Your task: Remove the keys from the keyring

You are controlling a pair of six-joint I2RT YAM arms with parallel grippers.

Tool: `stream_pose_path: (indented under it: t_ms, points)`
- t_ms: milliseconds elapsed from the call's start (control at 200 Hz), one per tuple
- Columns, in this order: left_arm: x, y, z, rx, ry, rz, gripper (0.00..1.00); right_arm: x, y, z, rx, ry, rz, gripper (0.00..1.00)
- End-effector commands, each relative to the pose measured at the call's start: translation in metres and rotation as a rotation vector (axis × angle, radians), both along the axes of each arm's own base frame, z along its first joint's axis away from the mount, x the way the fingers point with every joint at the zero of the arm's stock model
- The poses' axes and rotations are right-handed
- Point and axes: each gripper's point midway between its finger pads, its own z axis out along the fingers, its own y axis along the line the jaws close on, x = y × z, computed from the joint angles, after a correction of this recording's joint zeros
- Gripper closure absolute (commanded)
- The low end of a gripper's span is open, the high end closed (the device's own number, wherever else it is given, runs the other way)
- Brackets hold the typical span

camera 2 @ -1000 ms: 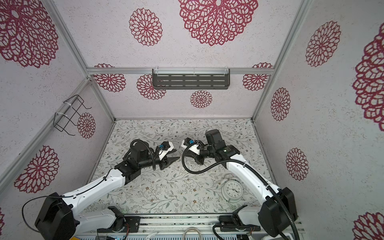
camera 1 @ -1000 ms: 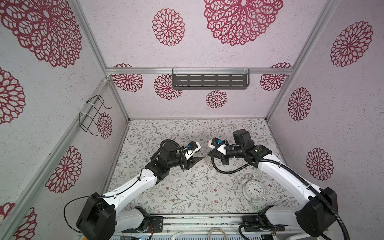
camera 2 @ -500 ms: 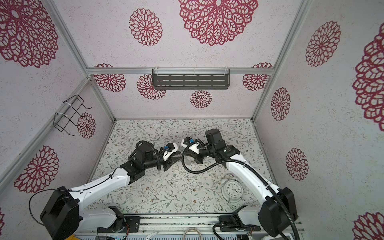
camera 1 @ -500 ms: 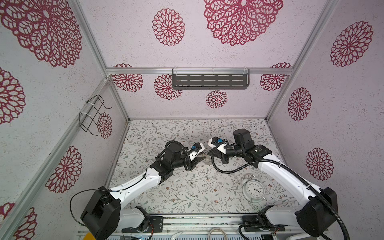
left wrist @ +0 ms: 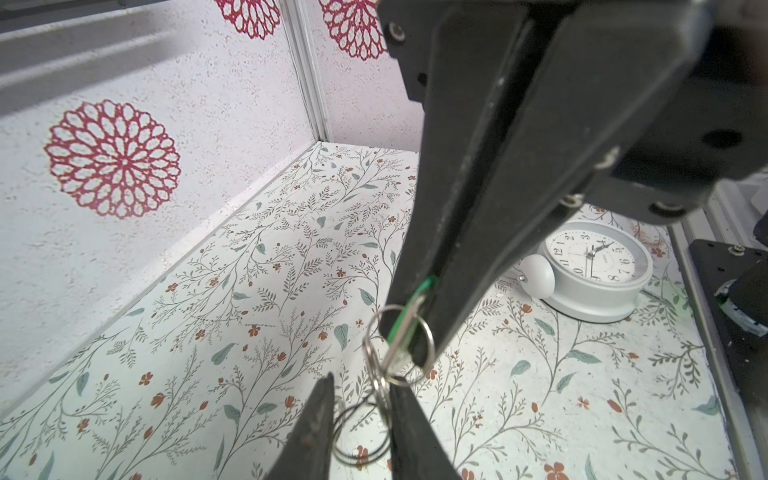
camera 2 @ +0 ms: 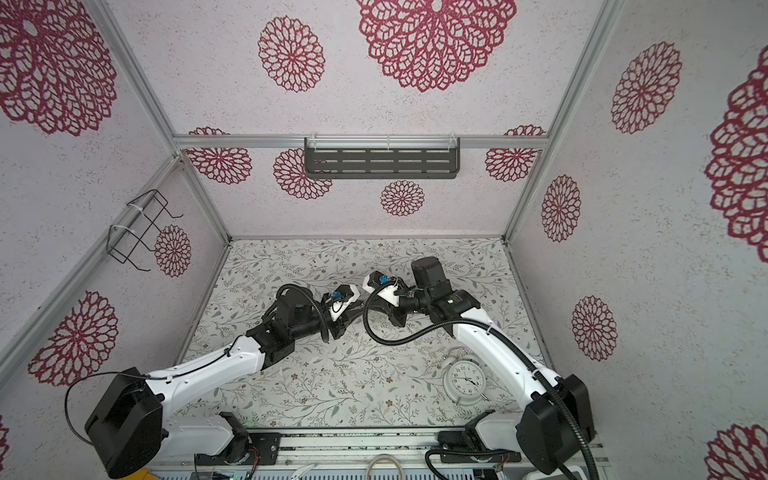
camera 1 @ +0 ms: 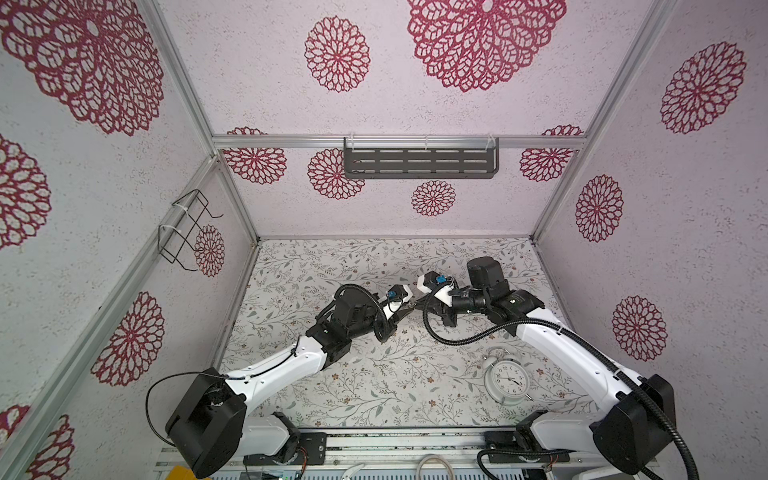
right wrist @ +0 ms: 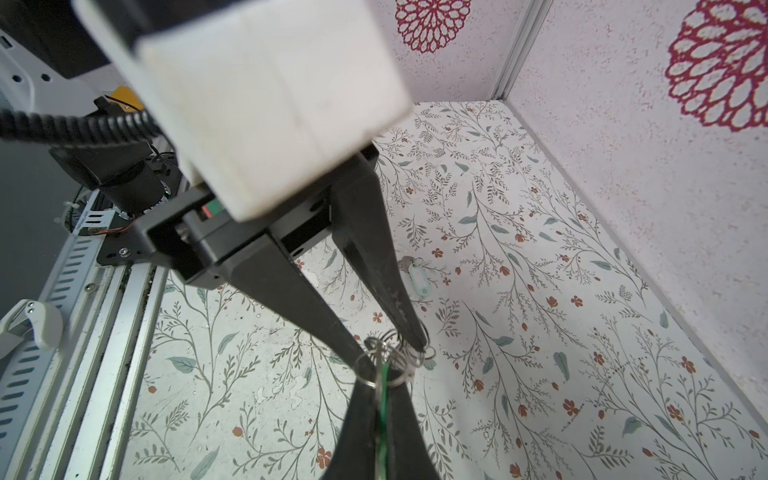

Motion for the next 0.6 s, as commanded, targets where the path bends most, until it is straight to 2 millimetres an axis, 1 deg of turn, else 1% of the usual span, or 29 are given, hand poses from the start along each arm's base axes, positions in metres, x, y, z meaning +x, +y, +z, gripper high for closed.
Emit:
stream_pose_path:
  t_ms: [0,65,195,295,350,410,430,505,595]
  points:
    - [0.007,-0.002,0.018,-0.034,-0.054,0.028,0.78,-0.009,0.002,0.02,0.056,-0.021,0.037,1.0]
    - [0.006,-0.001,0.019,-0.032,-0.062,0.026,0.78,-0.009,0.003,0.019,0.053,-0.015,0.04,1.0]
    - [0.006,0.0,0.02,-0.031,-0.07,0.03,0.84,-0.01,0.003,0.018,0.048,-0.002,0.047,1.0]
    - [0.005,-0.001,0.02,-0.03,-0.071,0.026,0.87,-0.01,0.004,0.017,0.046,0.005,0.05,1.0]
    - [0.005,0.0,0.019,-0.027,-0.069,0.026,0.84,-0.009,0.003,0.017,0.04,0.007,0.046,1.0]
    - [0.005,0.002,0.017,-0.015,-0.063,0.034,0.71,-0.009,0.003,0.016,0.034,0.01,0.044,1.0]
    - [0.005,0.002,0.017,-0.013,-0.062,0.037,0.68,-0.009,0.003,0.016,0.033,0.012,0.043,1.0]
    - [0.004,0.006,0.017,-0.003,-0.064,0.048,0.68,-0.009,0.003,0.015,0.028,0.018,0.042,1.0]
    - [0.004,0.009,0.018,0.0,-0.074,0.059,0.7,-0.009,0.004,0.016,0.03,0.025,0.047,1.0]
